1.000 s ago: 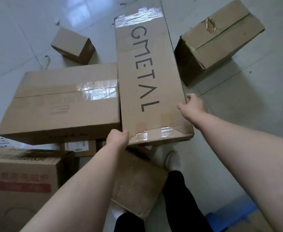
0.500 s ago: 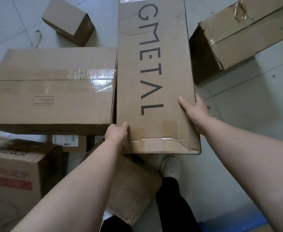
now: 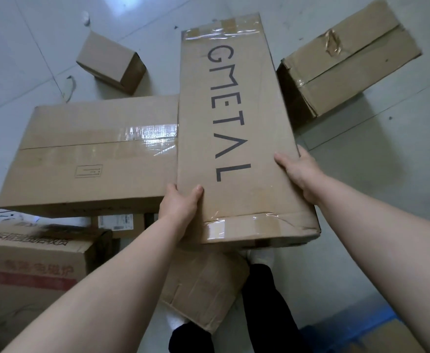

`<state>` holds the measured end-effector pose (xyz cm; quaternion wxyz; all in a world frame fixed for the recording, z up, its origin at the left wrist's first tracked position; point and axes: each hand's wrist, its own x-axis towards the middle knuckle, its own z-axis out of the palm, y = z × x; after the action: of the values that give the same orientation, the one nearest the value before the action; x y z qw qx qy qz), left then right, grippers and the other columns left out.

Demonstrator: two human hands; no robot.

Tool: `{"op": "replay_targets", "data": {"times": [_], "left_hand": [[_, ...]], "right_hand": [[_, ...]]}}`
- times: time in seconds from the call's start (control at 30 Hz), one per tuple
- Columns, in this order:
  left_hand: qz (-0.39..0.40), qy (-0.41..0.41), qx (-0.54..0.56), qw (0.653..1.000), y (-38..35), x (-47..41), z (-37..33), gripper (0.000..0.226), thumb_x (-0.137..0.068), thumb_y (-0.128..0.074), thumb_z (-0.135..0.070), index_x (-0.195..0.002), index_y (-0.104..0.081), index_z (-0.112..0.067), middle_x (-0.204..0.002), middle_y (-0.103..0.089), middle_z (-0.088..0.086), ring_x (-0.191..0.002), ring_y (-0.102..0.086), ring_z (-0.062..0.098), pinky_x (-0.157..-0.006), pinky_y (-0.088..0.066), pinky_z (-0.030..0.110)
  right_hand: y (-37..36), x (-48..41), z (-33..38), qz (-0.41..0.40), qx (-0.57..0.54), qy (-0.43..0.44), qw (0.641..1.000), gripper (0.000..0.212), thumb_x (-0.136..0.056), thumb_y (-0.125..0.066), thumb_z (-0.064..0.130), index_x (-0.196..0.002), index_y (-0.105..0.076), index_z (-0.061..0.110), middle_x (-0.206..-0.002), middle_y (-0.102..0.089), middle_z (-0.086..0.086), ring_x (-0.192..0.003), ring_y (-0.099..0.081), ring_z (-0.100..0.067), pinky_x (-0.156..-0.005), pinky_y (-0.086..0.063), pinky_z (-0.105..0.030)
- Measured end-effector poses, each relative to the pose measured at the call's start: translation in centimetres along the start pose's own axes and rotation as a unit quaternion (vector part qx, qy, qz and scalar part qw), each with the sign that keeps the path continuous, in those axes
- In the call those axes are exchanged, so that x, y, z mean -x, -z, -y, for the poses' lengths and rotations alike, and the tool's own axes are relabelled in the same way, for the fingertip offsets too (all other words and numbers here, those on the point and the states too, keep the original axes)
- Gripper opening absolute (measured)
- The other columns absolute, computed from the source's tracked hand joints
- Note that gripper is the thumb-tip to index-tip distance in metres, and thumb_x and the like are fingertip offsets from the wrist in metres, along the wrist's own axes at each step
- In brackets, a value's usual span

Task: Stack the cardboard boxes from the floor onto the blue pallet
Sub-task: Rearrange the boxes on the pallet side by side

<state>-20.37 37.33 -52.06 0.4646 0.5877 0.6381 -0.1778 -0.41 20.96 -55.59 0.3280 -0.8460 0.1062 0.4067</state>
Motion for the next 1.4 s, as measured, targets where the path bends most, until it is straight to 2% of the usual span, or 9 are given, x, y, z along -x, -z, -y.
{"op": "replay_targets", "data": {"times": [0.13, 0.33, 0.47, 0.67, 0.8, 0.9, 1.0, 1.2, 1.4], "left_hand": [[-0.031, -0.038, -0.056, 0.997, 2.4, 2.9, -1.9, 0.056, -0.086, -0.061, -0.054, -0.127, -0.048, -0.018, -0.124, -0.06, 0.008, -0.112, -0.057, 0.033, -0.095, -0.048, 0.042], [-0.046, -0.076, -0.04, 0.995, 6.3, 7.9, -3.9, 0.056, -0.085, -0.062, -0.053, -0.127, -0.046, -0.019, -0.125, -0.06, 0.007, -0.112, -0.057, 0.031, -0.097, -0.048, 0.046], [-0.049, -0.106, -0.011, 0.993, 9.3, 11.5, -4.5, 0.055, -0.088, -0.062, -0.05, -0.129, -0.043, -0.02, -0.125, -0.058, 0.006, -0.113, -0.056, 0.031, -0.097, -0.048, 0.048], [-0.044, -0.17, -0.013, 0.984, 13.6, 17.3, -4.1, 0.042, -0.085, -0.063, -0.05, -0.114, -0.042, -0.027, -0.117, -0.058, 0.004, -0.108, -0.056, 0.03, -0.097, -0.047, 0.051], [-0.026, -0.221, -0.051, 0.974, 15.6, 21.9, -2.3, 0.042, -0.084, -0.064, -0.051, -0.108, -0.04, -0.026, -0.115, -0.059, 0.005, -0.105, -0.057, 0.031, -0.095, -0.048, 0.052], [0.0, -0.247, -0.088, 0.965, 16.3, 26.2, -0.9, 0.046, -0.085, -0.063, -0.051, -0.115, -0.041, -0.024, -0.115, -0.058, 0.005, -0.104, -0.057, 0.031, -0.094, -0.049, 0.052], [0.002, -0.283, -0.152, 0.947, 16.0, 30.9, 0.4, 0.054, -0.088, -0.061, -0.05, -0.126, -0.039, -0.018, -0.11, -0.053, 0.004, -0.098, -0.054, 0.027, -0.091, -0.05, 0.046], [0.036, -0.341, -0.213, 0.915, 12.7, 38.8, 4.1, 0.053, -0.088, -0.061, -0.049, -0.124, -0.04, -0.017, -0.111, -0.054, 0.007, -0.102, -0.056, 0.032, -0.094, -0.049, 0.046], [0.094, -0.379, -0.244, 0.888, 6.8, 46.5, 8.8, 0.051, -0.089, -0.06, -0.048, -0.125, -0.04, -0.018, -0.116, -0.055, 0.006, -0.098, -0.054, 0.026, -0.085, -0.05, 0.043]], "right_hand": [[1.6, 2.4, 1.5, 0.0, -0.023, -0.012, 1.0, 0.076, -0.073, -0.066, 0.056, -0.141, -0.042, 0.032, -0.132, -0.059, -0.001, -0.115, -0.057, -0.031, -0.1, -0.047, -0.048], [3.8, 7.8, 4.4, -0.001, -0.062, 0.005, 0.998, 0.075, -0.069, -0.064, 0.057, -0.138, -0.044, 0.035, -0.129, -0.061, -0.001, -0.115, -0.056, -0.031, -0.101, -0.046, -0.047], [5.2, 12.3, 6.5, -0.008, -0.097, 0.032, 0.995, 0.077, -0.075, -0.064, 0.056, -0.143, -0.037, 0.034, -0.135, -0.057, 0.0, -0.117, -0.055, -0.029, -0.102, -0.045, -0.047], [6.9, 20.8, 6.3, -0.052, -0.155, 0.06, 0.985, 0.081, -0.08, -0.064, 0.054, -0.149, -0.03, 0.029, -0.144, -0.05, -0.002, -0.124, -0.052, -0.029, -0.105, -0.042, -0.046], [7.8, 27.8, 3.1, -0.092, -0.205, 0.051, 0.973, 0.079, -0.088, -0.063, 0.046, -0.152, -0.024, 0.021, -0.147, -0.045, -0.004, -0.128, -0.048, -0.029, -0.107, -0.041, -0.041], [8.7, 33.4, -0.3, -0.113, -0.231, 0.027, 0.966, 0.086, -0.084, -0.063, 0.052, -0.153, -0.02, 0.025, -0.149, -0.042, -0.004, -0.128, -0.048, -0.03, -0.103, -0.043, -0.04], [9.9, 38.7, -4.0, -0.132, -0.275, 0.007, 0.952, 0.091, -0.081, -0.064, 0.055, -0.153, -0.018, 0.026, -0.152, -0.037, -0.003, -0.134, -0.043, -0.029, -0.109, -0.037, -0.044], [12.7, 47.1, -13.0, -0.192, -0.328, -0.042, 0.924, 0.083, -0.086, -0.061, 0.053, -0.153, -0.018, 0.028, -0.155, -0.032, -0.004, -0.139, -0.034, -0.031, -0.113, -0.03, -0.049], [16.7, 54.2, -22.8, -0.242, -0.377, -0.06, 0.892, 0.087, -0.086, -0.061, 0.054, -0.154, -0.013, 0.029, -0.158, -0.026, -0.005, -0.141, -0.03, -0.032, -0.114, -0.027, -0.05]]}}
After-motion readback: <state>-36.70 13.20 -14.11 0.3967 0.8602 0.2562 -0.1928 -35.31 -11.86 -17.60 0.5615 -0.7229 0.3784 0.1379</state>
